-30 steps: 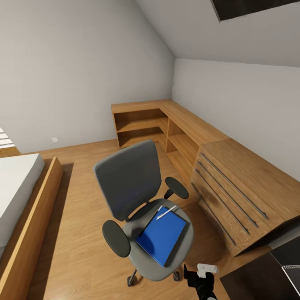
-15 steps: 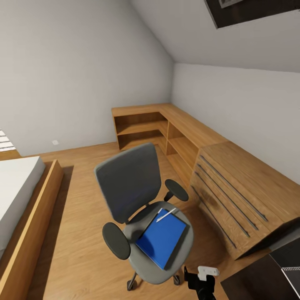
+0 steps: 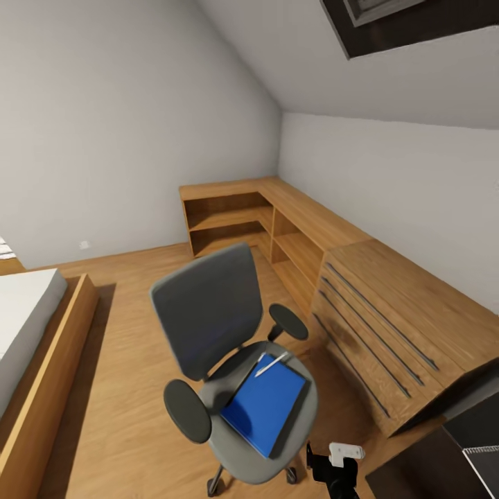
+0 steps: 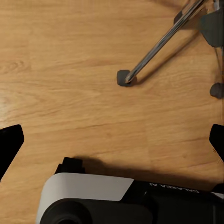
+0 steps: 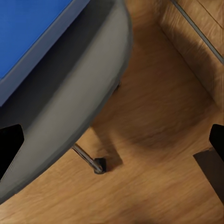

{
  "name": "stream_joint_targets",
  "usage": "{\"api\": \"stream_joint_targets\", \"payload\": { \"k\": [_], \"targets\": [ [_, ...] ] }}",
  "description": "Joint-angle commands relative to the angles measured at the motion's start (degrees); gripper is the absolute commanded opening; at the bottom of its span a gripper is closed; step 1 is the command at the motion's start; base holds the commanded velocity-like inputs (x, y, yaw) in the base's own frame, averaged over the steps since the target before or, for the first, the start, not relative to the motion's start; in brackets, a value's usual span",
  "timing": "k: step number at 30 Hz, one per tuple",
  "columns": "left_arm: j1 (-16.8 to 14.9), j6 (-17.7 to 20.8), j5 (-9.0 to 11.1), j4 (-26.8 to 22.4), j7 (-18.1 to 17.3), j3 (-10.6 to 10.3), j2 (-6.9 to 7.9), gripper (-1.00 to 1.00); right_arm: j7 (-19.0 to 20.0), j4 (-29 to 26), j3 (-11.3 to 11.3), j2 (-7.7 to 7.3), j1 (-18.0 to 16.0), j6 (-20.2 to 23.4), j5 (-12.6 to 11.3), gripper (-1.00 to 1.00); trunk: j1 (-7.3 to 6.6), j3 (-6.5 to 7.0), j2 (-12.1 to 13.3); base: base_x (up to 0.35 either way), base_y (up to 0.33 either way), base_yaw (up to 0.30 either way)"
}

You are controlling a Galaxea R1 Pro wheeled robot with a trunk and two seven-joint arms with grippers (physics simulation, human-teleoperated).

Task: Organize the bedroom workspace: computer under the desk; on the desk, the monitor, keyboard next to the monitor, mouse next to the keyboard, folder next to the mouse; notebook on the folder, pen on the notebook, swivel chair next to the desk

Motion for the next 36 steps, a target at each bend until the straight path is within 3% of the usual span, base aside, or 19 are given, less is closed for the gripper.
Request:
{"api": "stream_joint_targets", "payload": {
  "k": [1,9,19,28,36],
  "targets": [
    [-0.02,-0.12,0.61,0.03,-0.36,-0.31,0.01,1.0,-0.29,0.11,0.49,0.02,-0.06,-0.17,-0.23,1.0,0.03,0.04,-0.03,0.245,0.0,-0.098],
    [-0.02,-0.23,0.61,0.03,-0.36,-0.23,0.12,1.0,-0.3,0.11,0.49,-0.05,-0.06,-0.17,-0.23,1.0,0.03,0.68,-0.03,0.053,0.02,-0.17],
    [-0.03,-0.35,0.7,0.03,-0.36,-0.06,0.26,1.0,-0.34,0.11,0.41,-0.05,-0.06,-0.17,-0.29,1.0,0.03,1.06,-0.03,0.089,0.248,-0.17],
    [-0.03,-0.37,2.63,0.03,-0.27,0.04,0.38,1.0,-0.34,0.11,0.46,0.02,-0.06,-0.17,-0.32,1.0,0.03,1.07,-0.03,0.018,0.048,0.004],
    [-0.02,-0.34,3.22,0.03,-0.27,0.11,0.7,1.0,-0.34,0.11,0.42,0.08,-0.06,-0.17,-0.32,1.0,0.03,1.0,-0.03,0.001,0.001,0.215]
  ]
}}
